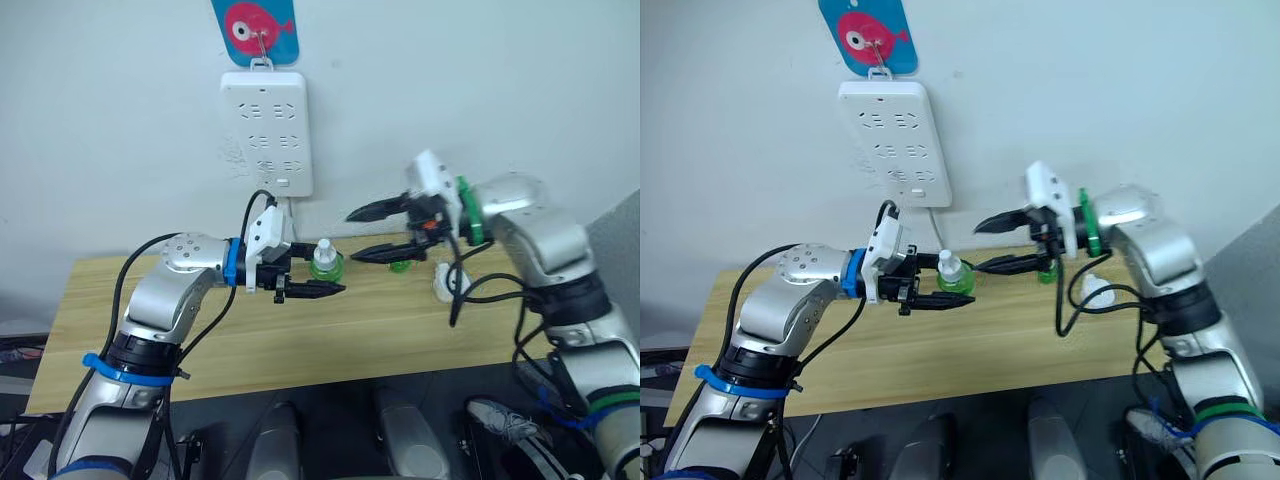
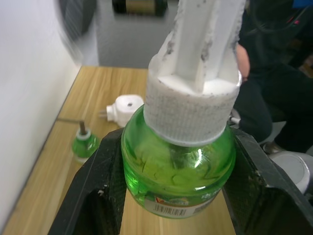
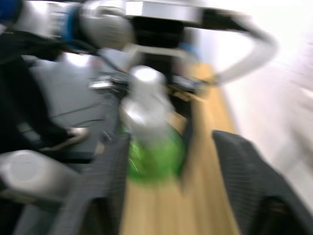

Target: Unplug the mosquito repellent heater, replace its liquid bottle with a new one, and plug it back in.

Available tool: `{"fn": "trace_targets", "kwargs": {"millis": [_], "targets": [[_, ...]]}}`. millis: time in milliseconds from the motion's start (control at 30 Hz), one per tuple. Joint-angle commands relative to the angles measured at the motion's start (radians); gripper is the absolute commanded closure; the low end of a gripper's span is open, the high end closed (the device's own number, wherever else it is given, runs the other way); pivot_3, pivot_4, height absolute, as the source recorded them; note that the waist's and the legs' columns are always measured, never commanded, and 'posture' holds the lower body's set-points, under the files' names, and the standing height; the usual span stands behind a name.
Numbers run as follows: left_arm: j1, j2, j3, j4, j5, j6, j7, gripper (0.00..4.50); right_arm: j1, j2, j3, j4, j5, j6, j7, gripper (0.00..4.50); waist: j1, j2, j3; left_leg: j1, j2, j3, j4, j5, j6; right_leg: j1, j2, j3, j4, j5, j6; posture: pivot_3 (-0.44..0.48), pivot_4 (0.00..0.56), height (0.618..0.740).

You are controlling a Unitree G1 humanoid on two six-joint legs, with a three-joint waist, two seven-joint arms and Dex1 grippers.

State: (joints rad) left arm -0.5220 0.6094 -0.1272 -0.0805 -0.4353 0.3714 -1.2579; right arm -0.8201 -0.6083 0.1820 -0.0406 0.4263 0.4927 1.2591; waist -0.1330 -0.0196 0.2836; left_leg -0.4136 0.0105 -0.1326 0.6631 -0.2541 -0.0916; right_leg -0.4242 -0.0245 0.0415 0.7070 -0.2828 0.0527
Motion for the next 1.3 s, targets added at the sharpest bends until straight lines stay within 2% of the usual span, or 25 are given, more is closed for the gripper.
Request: {"fn": "trace_targets", "kwargs": {"millis": [33,67,200,300,400,667,733,900,1033,1133,1300], "targets": [[0.007,-0.008,0.024,-0.046,-0.001,-0.016,0.043,2.17,0.113,-0.023,-0.091,-0.230,0.074,0.101,-0.112,0.27,-0.001,0.000,0.000,0.000,0.000,0.000,0.000,0.000,0.000,0.000,0.000,0.000,0.000,0.000,0.000,-0.144,0.195,0.725],[0.009,-0.014,0.021,-0.044,0.006,-0.026,0.052,2.17,0.163,-0.021,-0.097,-0.302,0.082,0.127,-0.155,0.01,-0.002,0.000,0.000,0.000,0.001,0.000,0.000,0.000,0.000,0.000,0.000,0.000,0.000,0.000,0.000,-0.145,0.194,0.725],[0.012,-0.028,0.009,-0.043,0.018,-0.041,0.070,2.17,0.289,0.083,-0.079,-0.512,0.067,0.206,-0.396,0.00,-0.009,0.000,-0.001,0.000,0.001,0.001,0.000,0.000,0.001,-0.001,0.001,0.001,0.003,0.000,0.000,-0.156,0.194,0.725],[0.010,-0.030,-0.001,-0.035,0.030,-0.062,0.066,2.17,0.306,0.175,-0.025,-0.541,-0.012,0.205,-0.551,0.00,-0.009,0.000,-0.003,0.002,0.001,0.002,0.001,0.000,0.001,-0.001,0.001,0.003,0.006,0.000,0.000,-0.163,0.193,0.725],[0.007,-0.029,-0.007,-0.030,0.033,-0.073,0.060,2.17,0.283,0.223,0.024,-0.507,-0.077,0.195,-0.627,0.00,-0.007,0.000,-0.007,0.003,0.001,0.001,0.001,0.000,0.001,-0.001,0.002,0.002,0.006,0.000,0.000,-0.165,0.192,0.725],[0.005,-0.034,-0.015,-0.031,0.040,-0.083,0.057,2.17,0.246,0.215,0.063,-0.434,-0.135,0.160,-0.629,0.00,-0.005,0.000,-0.008,0.003,0.001,0.001,0.000,0.000,0.001,0.000,0.001,0.002,0.004,0.000,0.000,-0.164,0.191,0.725],[0.011,-0.032,-0.013,-0.034,0.041,-0.083,0.056,2.17,0.251,0.187,0.024,-0.444,-0.099,0.180,-0.602,0.00,-0.005,0.000,-0.008,0.003,0.001,0.001,0.000,0.000,0.001,0.000,0.001,0.002,0.004,0.000,0.000,-0.164,0.191,0.725],[0.020,-0.025,-0.007,-0.031,0.044,-0.086,0.058,2.17,0.270,0.035,-0.092,-0.457,0.015,0.220,-0.477,0.00,-0.002,0.000,-0.008,0.003,0.000,0.001,0.000,-0.001,0.002,0.000,0.001,0.002,0.004,0.000,0.000,-0.158,0.192,0.725],[0.021,-0.023,-0.005,-0.025,0.044,-0.090,0.060,2.17,0.277,-0.030,-0.115,-0.490,0.101,0.266,-0.414,0.00,-0.004,0.000,-0.008,0.003,0.001,0.001,0.000,-0.001,0.003,0.001,0.002,0.002,0.004,0.000,0.000,-0.160,0.192,0.725],[0.018,-0.026,-0.006,-0.023,0.042,-0.091,0.064,2.17,0.262,0.017,-0.093,-0.516,0.124,0.291,-0.461,0.00,-0.011,0.000,-0.009,0.003,0.001,0.001,-0.001,-0.001,0.003,0.000,0.002,0.002,0.004,0.000,0.000,-0.162,0.192,0.725],[0.015,-0.035,-0.012,-0.026,0.042,-0.089,0.069,2.17,0.235,0.120,-0.005,-0.501,0.062,0.277,-0.557,0.00,-0.008,0.000,-0.010,0.004,0.002,0.001,0.000,-0.001,0.002,0.000,0.002,0.002,0.005,0.000,0.000,-0.165,0.192,0.725]]}}
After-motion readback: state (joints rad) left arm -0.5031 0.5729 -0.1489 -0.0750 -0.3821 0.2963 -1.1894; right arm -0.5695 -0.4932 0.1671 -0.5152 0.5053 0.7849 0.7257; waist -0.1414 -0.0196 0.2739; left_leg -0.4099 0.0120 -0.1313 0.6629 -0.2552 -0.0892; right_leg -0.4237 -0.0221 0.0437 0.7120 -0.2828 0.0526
